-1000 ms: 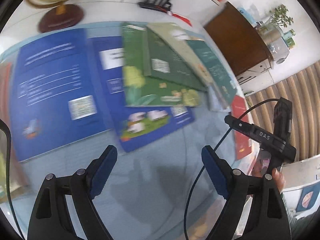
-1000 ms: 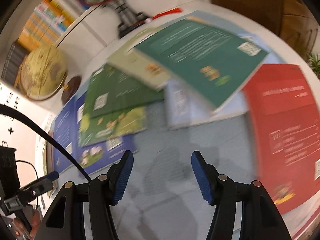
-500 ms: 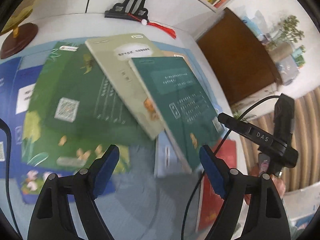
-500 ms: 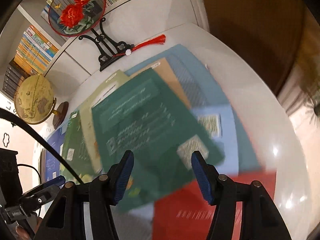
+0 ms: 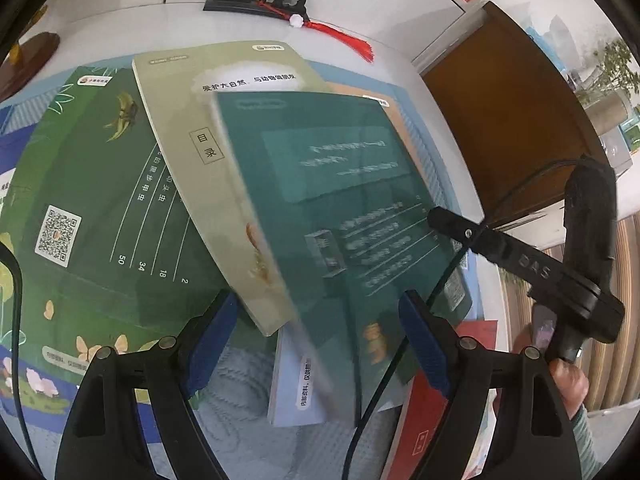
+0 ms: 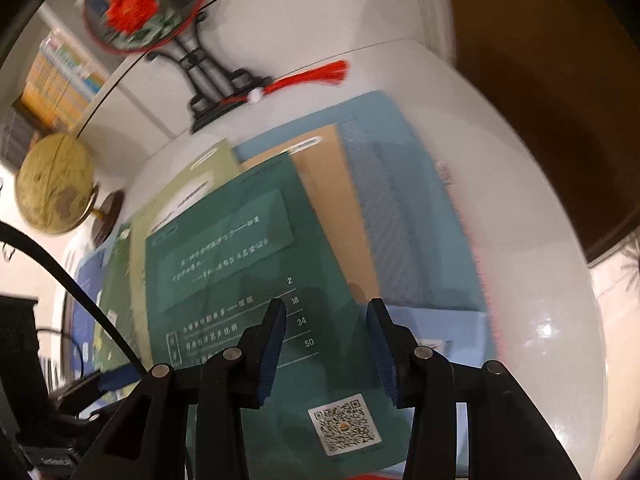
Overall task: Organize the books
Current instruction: 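Grasp the teal book edge with the left gripper and lift it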
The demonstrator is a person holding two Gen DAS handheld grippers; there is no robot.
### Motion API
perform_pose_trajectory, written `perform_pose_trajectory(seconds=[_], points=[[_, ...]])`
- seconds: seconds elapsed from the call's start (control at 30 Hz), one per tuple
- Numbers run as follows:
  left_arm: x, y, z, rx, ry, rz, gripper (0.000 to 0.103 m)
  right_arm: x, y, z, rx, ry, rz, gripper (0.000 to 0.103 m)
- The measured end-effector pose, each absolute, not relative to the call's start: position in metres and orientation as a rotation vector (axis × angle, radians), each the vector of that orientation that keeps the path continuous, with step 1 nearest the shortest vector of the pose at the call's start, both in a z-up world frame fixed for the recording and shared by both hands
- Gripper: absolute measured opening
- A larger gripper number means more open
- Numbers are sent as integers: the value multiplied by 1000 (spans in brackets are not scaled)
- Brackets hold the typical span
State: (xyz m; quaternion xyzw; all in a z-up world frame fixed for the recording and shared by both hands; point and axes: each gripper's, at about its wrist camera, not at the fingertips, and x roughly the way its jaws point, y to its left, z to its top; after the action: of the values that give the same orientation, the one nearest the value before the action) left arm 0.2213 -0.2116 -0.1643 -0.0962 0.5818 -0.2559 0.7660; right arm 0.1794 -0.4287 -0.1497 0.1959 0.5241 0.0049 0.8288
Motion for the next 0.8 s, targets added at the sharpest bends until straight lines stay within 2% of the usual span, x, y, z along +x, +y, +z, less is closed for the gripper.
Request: perform_pose_trajectory(seconds=[0.03, 0.1, 0.3, 0.37, 0.4, 0.43, 0.53, 0.67, 0.8], points=[[220, -211, -165, -211, 1273, -572, 83, 178, -425, -149, 445, 1122, 49, 42], [214, -205, -163, -161, 1266, -542, 81, 170, -414, -145, 479, 1146, 105, 42], [193, -166, -168, -170, 1280, -519, 81, 136, -375, -147, 368, 1153, 127, 42], [191, -158, -169, -204, 1269, -525, 77, 135, -372, -148, 368, 1138, 106, 42], [191, -157, -170, -222, 1272, -531, 69, 136, -368, -148, 373, 1137, 112, 45], [191, -158, -170, -235, 1279, -546, 66, 136, -362, -148, 359, 1134, 111, 45], [187, -160, -168, -167, 1245, -493, 65, 144, -356, -147, 359, 1148, 136, 45], [186, -142, -169, -225, 1246, -495, 65, 138, -373, -148, 581, 1147, 217, 45], [185, -124, -172, -324, 1264, -545, 65, 124, -388, -140, 867, 1060, 419, 45]])
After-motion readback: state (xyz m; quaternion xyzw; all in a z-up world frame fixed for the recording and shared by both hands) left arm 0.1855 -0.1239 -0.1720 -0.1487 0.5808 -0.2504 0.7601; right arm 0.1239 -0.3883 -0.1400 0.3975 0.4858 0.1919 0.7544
